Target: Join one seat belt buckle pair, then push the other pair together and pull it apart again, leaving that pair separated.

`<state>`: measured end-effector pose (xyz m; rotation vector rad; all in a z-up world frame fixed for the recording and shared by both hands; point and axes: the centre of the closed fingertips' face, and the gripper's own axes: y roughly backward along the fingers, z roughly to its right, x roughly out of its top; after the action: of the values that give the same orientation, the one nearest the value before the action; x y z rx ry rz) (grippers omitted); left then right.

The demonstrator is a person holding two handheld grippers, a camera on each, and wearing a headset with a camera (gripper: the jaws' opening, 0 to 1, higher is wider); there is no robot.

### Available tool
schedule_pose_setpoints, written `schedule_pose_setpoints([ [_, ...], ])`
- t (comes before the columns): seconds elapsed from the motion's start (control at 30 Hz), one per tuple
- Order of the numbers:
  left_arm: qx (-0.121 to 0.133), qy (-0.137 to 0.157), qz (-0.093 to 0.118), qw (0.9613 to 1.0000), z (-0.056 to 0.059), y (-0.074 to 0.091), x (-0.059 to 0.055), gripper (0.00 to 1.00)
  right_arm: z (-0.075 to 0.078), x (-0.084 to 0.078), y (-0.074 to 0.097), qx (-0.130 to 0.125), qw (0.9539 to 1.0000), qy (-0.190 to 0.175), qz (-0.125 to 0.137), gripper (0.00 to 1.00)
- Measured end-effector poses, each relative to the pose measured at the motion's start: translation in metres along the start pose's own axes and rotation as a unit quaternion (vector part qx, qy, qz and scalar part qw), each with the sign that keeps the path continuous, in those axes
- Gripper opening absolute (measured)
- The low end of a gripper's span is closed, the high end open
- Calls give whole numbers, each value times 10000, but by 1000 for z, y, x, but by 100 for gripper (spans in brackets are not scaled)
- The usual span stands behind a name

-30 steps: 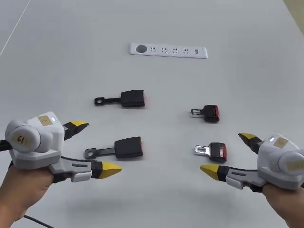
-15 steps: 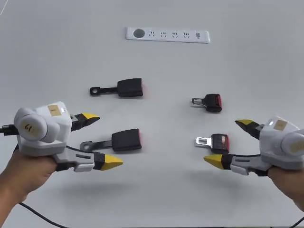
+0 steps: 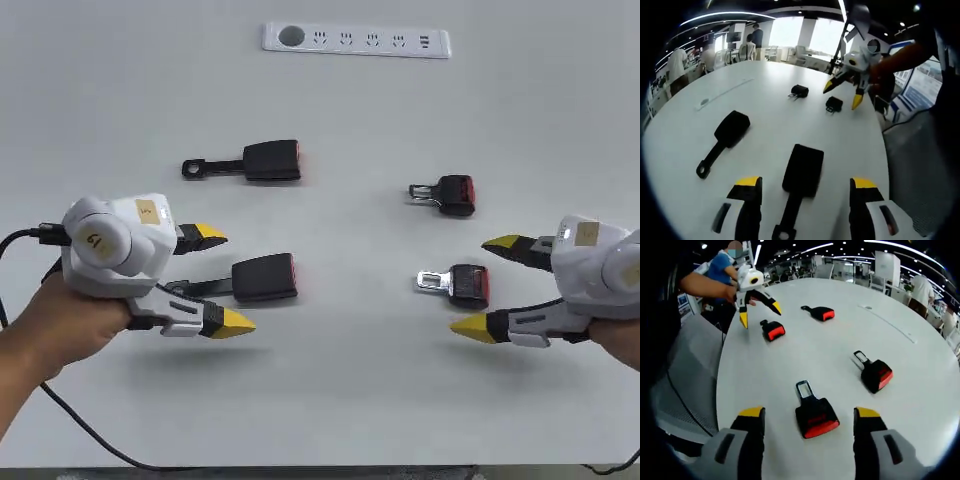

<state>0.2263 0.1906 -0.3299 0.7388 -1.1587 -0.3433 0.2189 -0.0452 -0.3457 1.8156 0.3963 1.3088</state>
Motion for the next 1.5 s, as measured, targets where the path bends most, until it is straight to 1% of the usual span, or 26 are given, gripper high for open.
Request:
schedule_pose_setpoints([
  [0.03,-55,-112,-48,9999,0,-2,-1,70,-1,-3,-2,84,9999,66,-98,74],
  [0.07,-67,-130,-85,9999,0,-3,-2,69,-1,-4,-3,109,9998,87,-140,74],
  [0.2,-123,-92,-125,9998,-3,-10,-5,67,-2,-5,-6,310,9990,206,-229,74],
  [0.27,-114,-94,-126,9998,-5,-13,-5,67,-7,-3,-7,536,9984,99,-169,73],
  [0.3,-152,-91,-98,9998,-5,-15,-5,66,-4,-5,-8,475,9985,158,-223,73],
  [0.33,-192,-90,-124,9997,-4,-16,-5,65,-3,-8,-8,507,9979,231,-318,73],
  [0.4,-215,-96,-159,9996,-5,-18,-7,63,-6,-10,-10,620,9973,186,-343,72],
  [0.47,-259,-112,-176,9994,-5,-20,-8,61,-4,-13,-10,613,9967,343,-419,70],
  [0.53,-299,-285,-336,9986,-5,-21,-14,59,-3,-10,-11,605,9965,437,-367,68],
  [0.57,-318,-342,-245,9986,-6,-22,-11,58,-4,-11,-11,625,9964,396,-407,67],
  [0.6,-319,-262,-242,9989,-7,-21,-12,57,-3,-11,-10,636,9960,455,-434,64],
  [0.63,-318,-252,-203,9990,-10,-22,-10,54,-2,-12,-10,625,9952,564,-493,61],
  [0.7,-328,-302,-268,9986,-12,-23,-10,48,-1,-13,-9,640,9946,608,-544,54],
  [0.73,-370,-405,-314,9980,-11,-22,-12,44,-1,-13,-9,645,9944,627,-562,52],
  [0.77,-409,-508,-357,9972,-9,-23,-13,39,2,-16,-8,588,9927,813,-672,50],
  [0.8,-438,-540,-371,9969,-8,-23,-14,35,3,-16,-8,605,9918,882,-697,47],
  [0.83,-472,-557,-326,9968,-7,-24,-13,34,2,-16,-8,612,9921,849,-693,46],
  [0.9,-509,-615,-314,9963,-7,-23,-13,33,5,-18,-7,588,9914,850,-800,37],
  [1.0,-632,-816,-355,9940,-7,-23,-13,33,7,-19,-7,635,9907,846,-853,36],
  [1.03,-660,-809,-379,9938,-7,-23,-13,33,7,-19,-7,646,9902,866,-882,35],
  [1.1,-759,-988,-459,9911,-7,-23,-14,32,7,-19,-8,697,9879,958,-1002,35],
  [1.13,-794,-1028,-488,9903,-7,-23,-13,32,7,-19,-8,713,9874,974,-1027,35],
  [1.17,-826,-1044,-517,9897,-7,-23,-13,32,7,-20,-8,783,9848,1055,-1139,35],
  [1.27,-926,-1174,-659,9866,-7,-23,-14,32,8,-20,-8,890,9810,1075,-1345,34],
  [1.33,-945,-1201,-709,9857,-7,-23,-14,32,8,-20,-8,973,9774,1160,-1476,34],
  [1.5,-985,-1264,-806,9838,-8,-22,-15,31,8,-21,-7,1037,9740,1209,-1611,34],
])
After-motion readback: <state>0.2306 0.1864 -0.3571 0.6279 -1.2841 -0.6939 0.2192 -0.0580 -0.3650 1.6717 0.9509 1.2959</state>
